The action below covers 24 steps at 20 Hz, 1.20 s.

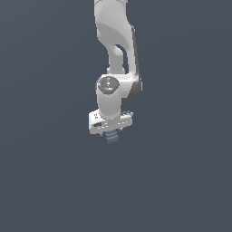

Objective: Pick up the object and move it to a goal position.

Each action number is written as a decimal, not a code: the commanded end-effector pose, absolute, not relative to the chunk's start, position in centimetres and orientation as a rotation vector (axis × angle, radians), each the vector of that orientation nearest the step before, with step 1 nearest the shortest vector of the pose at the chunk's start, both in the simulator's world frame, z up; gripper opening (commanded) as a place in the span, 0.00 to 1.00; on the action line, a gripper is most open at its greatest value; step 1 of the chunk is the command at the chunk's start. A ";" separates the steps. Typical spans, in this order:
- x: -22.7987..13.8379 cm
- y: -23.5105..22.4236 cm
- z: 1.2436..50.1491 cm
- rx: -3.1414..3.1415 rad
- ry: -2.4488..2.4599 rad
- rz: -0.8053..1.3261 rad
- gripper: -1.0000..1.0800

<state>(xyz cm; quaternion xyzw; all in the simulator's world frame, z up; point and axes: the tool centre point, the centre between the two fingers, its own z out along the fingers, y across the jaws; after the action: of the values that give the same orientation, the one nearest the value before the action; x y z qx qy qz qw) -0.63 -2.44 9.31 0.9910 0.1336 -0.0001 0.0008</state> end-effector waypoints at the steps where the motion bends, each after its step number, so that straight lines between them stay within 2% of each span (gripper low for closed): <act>1: -0.7 -2.3 9.0 3.111 0.439 0.000 0.96; 6: -0.7 -2.4 8.7 3.111 0.433 -0.001 0.96; 20: -0.7 -2.3 4.0 3.111 0.441 0.000 0.96; 21: -0.7 -2.3 4.0 3.111 0.441 0.000 0.00; 24: -0.7 -2.3 4.0 3.111 0.441 0.000 0.00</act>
<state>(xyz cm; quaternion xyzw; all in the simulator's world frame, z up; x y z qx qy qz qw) -0.71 -2.37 4.05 0.9902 0.1400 0.0003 0.0001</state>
